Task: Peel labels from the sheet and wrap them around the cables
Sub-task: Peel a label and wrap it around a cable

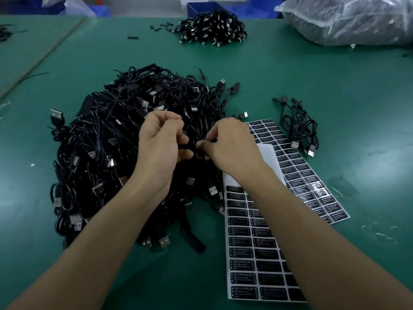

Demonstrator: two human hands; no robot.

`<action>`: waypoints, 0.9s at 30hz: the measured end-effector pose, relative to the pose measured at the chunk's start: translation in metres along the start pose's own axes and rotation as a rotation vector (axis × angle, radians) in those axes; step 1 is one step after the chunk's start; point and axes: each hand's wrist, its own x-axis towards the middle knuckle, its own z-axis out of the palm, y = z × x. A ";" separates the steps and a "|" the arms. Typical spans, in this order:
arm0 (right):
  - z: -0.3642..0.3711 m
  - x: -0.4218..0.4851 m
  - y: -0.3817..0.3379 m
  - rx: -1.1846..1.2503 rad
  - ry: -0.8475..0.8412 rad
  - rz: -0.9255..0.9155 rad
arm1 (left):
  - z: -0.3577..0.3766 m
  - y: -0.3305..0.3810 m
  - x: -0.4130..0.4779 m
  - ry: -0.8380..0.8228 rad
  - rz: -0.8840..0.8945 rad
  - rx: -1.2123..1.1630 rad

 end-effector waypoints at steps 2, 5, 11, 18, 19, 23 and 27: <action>-0.001 0.000 0.000 -0.004 -0.019 0.015 | 0.000 -0.001 0.001 -0.007 -0.008 0.005; 0.001 -0.005 -0.007 -0.133 0.026 -0.017 | 0.000 -0.004 0.002 -0.008 -0.004 0.023; 0.007 -0.010 -0.021 -0.385 0.133 -0.088 | 0.000 -0.010 0.005 0.006 0.033 0.101; -0.015 -0.008 -0.020 0.017 -0.020 0.019 | 0.000 -0.009 0.004 0.002 0.029 0.120; -0.020 -0.010 -0.021 0.113 -0.034 0.039 | 0.000 -0.009 0.004 0.000 0.025 0.111; -0.040 -0.022 -0.014 0.526 -0.127 0.096 | 0.001 -0.007 0.003 -0.005 -0.011 -0.006; -0.050 -0.047 -0.005 0.707 -0.332 0.029 | 0.002 0.001 0.004 -0.014 -0.129 -0.209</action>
